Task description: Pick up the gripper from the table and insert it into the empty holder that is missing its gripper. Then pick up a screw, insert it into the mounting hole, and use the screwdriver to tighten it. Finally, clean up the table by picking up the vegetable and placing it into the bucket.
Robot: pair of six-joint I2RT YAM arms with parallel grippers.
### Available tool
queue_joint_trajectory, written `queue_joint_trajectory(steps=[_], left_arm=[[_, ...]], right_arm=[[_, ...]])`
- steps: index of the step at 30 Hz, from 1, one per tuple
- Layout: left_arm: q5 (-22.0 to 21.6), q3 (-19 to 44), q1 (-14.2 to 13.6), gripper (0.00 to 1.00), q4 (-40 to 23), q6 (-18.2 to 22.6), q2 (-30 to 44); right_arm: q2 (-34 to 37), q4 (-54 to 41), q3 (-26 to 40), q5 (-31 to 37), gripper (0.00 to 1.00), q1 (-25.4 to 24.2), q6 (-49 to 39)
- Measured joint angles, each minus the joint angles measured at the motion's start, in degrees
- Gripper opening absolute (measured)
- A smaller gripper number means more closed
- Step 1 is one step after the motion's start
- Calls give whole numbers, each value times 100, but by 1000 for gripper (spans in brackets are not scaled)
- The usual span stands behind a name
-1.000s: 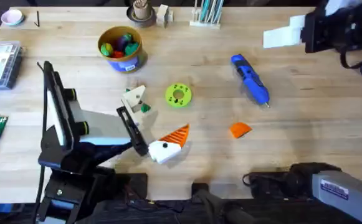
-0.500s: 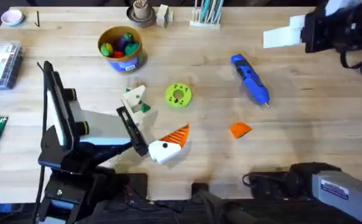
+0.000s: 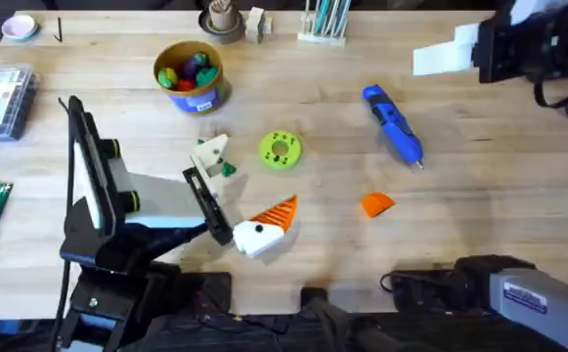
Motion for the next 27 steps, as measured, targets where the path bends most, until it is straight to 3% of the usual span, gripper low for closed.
queue_joint_trajectory(steps=[11, 22, 27], left_arm=[[0, 0, 0, 992, 0, 1, 0], [0, 0, 0, 993, 0, 2, 0], [0, 0, 0, 993, 0, 1, 0]], right_arm=[[27, -28, 0, 2, 993, 0, -1], [505, -266, 0, 25, 993, 25, 17], [476, -616, 31, 624, 994, 526, -4]])
